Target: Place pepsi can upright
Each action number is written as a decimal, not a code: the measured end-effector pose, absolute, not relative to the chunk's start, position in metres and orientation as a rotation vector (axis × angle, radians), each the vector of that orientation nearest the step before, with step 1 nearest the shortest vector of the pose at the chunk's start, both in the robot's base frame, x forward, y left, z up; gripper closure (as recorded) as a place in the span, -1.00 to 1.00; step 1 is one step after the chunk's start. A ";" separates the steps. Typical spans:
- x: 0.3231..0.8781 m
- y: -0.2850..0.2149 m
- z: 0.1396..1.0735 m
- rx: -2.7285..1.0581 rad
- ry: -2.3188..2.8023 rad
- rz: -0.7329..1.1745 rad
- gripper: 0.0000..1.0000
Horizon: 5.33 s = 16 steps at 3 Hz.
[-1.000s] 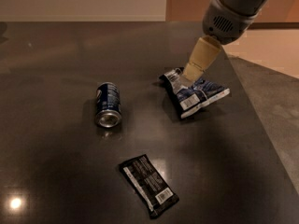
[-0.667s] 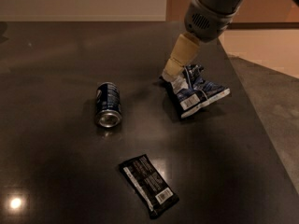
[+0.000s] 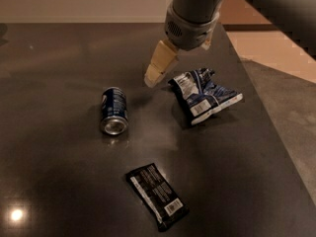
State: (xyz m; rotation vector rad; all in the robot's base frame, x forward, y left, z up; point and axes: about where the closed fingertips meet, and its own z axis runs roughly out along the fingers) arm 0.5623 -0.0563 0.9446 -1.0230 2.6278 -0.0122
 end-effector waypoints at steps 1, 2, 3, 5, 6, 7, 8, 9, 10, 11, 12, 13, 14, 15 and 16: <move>0.560 -0.043 0.940 -0.908 2.672 -0.036 -1.00; 0.560 -0.031 0.931 -0.800 2.712 -0.031 -1.00; 0.560 -0.031 0.931 -0.800 2.712 -0.031 -1.00; 0.575 -0.004 0.924 -0.698 2.767 0.058 -1.00; 0.582 0.013 0.920 -0.657 2.795 0.096 -1.00; 0.588 0.033 0.916 -0.624 2.827 0.131 -1.00; 0.589 0.059 0.901 -0.590 2.882 0.156 -1.00; 0.583 0.098 0.866 -0.487 2.986 0.175 -1.00; 0.575 0.108 0.850 -0.432 3.036 0.164 -1.00; 0.568 0.111 0.840 -0.388 3.069 0.146 -1.00; 0.562 0.112 0.837 -0.352 3.087 0.120 -0.65; 0.557 0.117 0.841 -0.349 3.084 0.096 -0.19; 0.554 0.121 0.846 -0.369 3.073 0.087 0.27; 0.550 0.129 0.856 -0.463 2.993 0.085 0.74; 0.548 0.130 0.875 -0.591 2.841 0.087 1.00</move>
Offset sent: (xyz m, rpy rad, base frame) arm -0.0050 0.0359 -0.0221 0.0152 0.0234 -0.2382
